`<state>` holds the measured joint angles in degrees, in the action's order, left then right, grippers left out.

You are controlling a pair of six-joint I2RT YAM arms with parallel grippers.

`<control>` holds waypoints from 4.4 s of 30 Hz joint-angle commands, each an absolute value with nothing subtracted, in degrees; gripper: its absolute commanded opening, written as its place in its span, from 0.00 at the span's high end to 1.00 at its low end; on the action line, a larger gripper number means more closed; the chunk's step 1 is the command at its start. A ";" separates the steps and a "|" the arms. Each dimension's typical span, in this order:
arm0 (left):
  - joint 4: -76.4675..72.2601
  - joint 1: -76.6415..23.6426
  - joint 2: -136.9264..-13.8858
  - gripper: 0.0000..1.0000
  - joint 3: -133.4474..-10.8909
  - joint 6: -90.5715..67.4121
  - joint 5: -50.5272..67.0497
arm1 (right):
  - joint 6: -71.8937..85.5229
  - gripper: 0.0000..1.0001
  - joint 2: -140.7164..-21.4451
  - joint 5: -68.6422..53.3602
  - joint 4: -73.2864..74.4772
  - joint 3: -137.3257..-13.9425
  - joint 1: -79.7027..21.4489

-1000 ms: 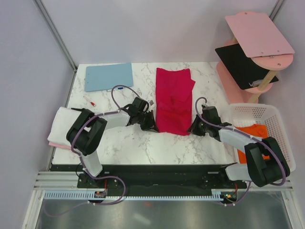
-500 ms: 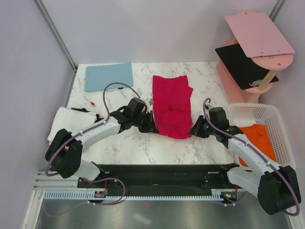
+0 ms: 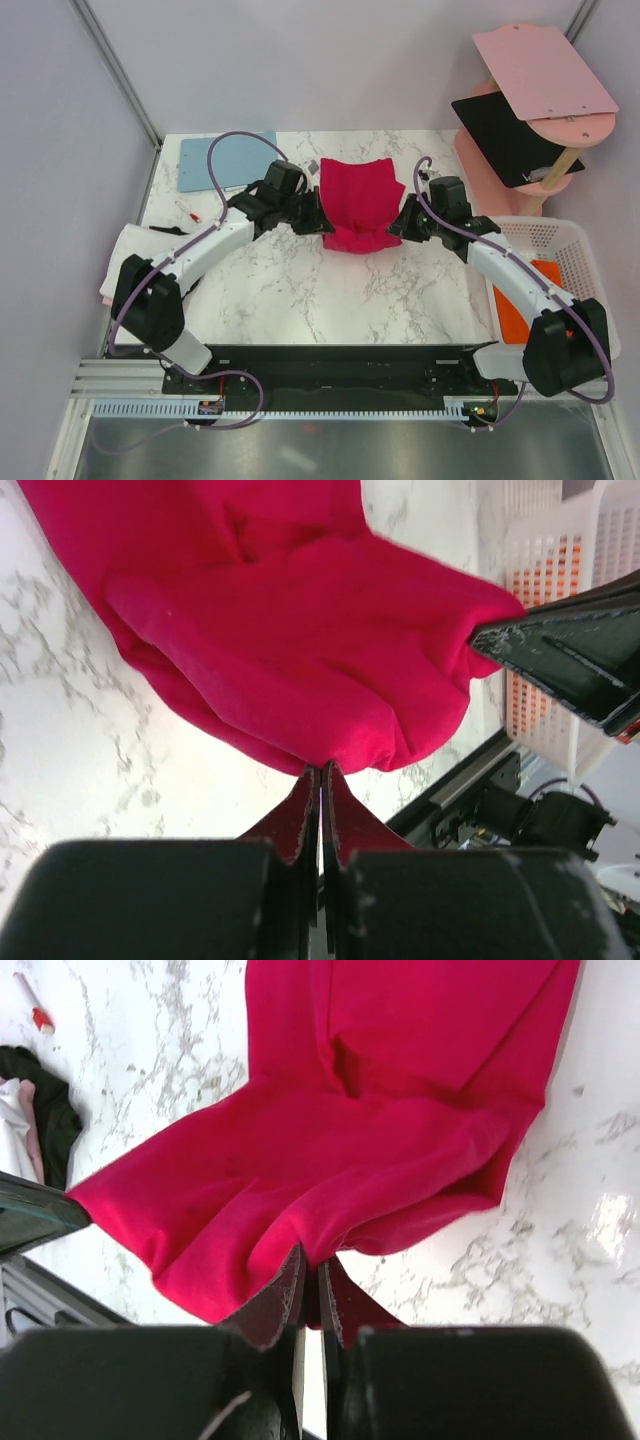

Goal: Fold and stack the t-shirts
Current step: Fold the long partially folded tshirt into a neat square, then put the neatly folded tshirt into the corner of the board with the left arm

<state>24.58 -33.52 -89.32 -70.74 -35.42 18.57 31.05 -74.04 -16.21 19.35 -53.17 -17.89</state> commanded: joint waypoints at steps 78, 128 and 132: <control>27.95 -20.21 -98.62 0.39 -72.42 -19.95 14.68 | 24.87 1.00 -141.66 0.96 8.17 -115.31 -12.13; 55.72 -6.07 -107.13 0.40 -71.19 -16.26 -34.46 | 33.93 0.79 -100.72 -23.12 -11.07 -69.17 -11.43; 55.98 -5.80 -109.86 0.43 -71.37 -15.91 -34.01 | 34.01 0.78 -100.55 -23.82 -10.99 -68.91 -11.34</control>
